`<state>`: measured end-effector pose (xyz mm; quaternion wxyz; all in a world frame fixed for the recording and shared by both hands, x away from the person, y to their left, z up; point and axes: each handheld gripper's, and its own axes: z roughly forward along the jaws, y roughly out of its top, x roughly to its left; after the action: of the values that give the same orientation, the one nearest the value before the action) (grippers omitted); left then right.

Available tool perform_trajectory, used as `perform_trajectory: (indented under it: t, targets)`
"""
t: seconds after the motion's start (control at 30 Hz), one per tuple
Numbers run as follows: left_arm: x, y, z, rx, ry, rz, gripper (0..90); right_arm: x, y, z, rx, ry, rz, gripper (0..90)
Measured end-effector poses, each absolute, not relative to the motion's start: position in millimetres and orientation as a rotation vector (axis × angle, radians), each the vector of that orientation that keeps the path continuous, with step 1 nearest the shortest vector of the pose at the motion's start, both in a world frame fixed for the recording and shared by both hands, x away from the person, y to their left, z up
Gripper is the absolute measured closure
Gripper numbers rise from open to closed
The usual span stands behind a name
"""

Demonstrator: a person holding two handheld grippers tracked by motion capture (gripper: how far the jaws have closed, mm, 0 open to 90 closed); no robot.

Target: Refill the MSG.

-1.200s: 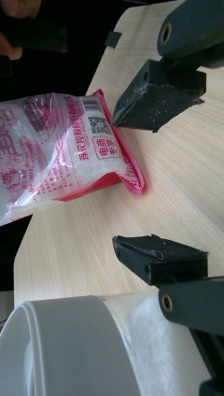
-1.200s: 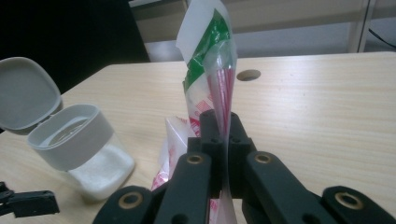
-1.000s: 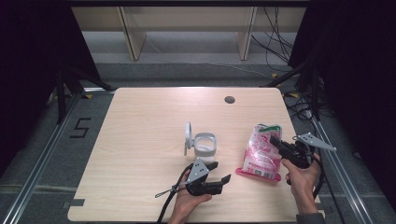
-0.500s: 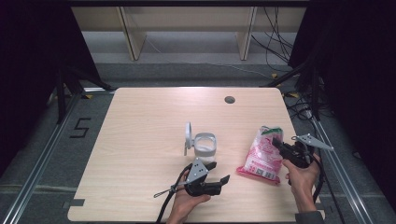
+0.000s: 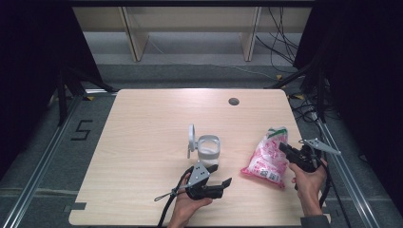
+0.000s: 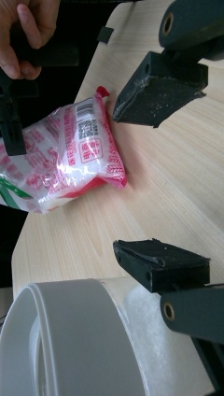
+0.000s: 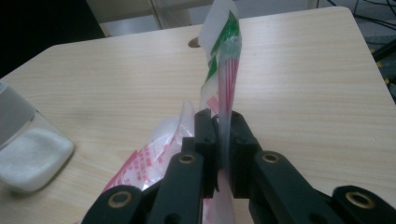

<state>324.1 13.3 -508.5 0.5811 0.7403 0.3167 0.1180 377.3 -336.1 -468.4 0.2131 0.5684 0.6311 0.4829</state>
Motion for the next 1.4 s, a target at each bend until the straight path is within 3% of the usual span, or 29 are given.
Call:
perform_trajectory:
  t: [0.33,0.77,1.4]
  targets:
    - [323,18,-511,1.722,0.762,0.273,30.4,376,-343,-471,1.607,1.747,1.299,81.1]
    - [321,23,-509,1.729,0.765,0.285,30.0,362,-350,-466,1.624,1.654,1.293,58.8]
    - [320,44,-498,1.725,0.766,0.336,30.2,347,-316,-457,1.469,1.747,1.402,50.7]
